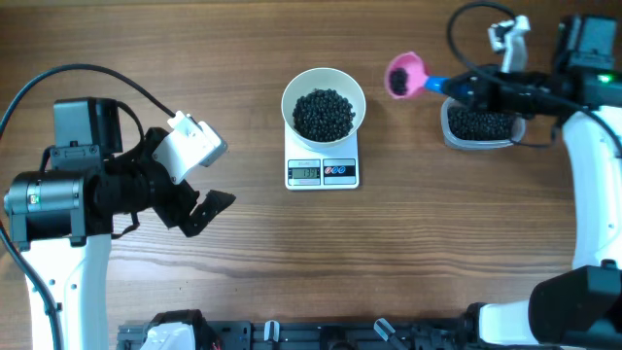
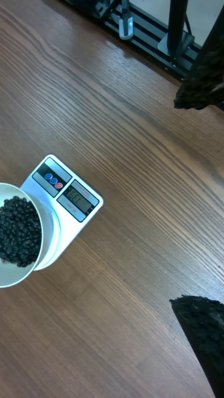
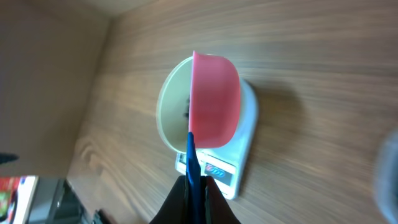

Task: Scoop item into bowl and weigh 150g on scale

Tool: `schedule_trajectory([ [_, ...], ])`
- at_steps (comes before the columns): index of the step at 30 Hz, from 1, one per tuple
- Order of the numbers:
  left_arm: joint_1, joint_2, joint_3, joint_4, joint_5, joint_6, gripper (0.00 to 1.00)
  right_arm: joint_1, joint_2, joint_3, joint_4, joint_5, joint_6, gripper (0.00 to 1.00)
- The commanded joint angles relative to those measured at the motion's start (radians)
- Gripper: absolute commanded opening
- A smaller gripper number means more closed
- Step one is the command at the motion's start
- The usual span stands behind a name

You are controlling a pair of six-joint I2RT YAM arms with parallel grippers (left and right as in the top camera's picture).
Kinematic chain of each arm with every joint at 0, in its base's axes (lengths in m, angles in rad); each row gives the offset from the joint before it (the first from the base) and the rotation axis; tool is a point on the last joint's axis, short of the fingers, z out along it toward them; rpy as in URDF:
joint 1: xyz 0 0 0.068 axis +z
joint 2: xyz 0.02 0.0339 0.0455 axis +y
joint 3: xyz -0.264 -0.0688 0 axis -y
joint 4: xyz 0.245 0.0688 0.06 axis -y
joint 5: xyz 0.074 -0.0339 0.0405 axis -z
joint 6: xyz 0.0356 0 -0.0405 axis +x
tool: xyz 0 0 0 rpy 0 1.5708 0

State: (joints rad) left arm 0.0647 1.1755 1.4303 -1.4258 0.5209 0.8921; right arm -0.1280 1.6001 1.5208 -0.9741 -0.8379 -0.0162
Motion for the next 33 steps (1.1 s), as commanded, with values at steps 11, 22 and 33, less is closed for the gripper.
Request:
schedule_trajectory([
  [11, -0.004, 0.003, -0.003, 0.0, -0.002, -0.01, 1.0, 0.49, -0.027, 0.011, 0.222, 0.65, -0.076, 0.04],
  [22, -0.004, 0.003, -0.003, 0.0, -0.002, -0.01, 1.0, 0.536, -0.022, 0.011, 0.222, 0.708, -0.138, 0.04],
  [33, -0.004, 0.003, -0.003, 0.0, -0.002, -0.01, 1.0, 0.543, -0.022, 0.011, 0.189, 0.756, -0.14, 0.04],
])
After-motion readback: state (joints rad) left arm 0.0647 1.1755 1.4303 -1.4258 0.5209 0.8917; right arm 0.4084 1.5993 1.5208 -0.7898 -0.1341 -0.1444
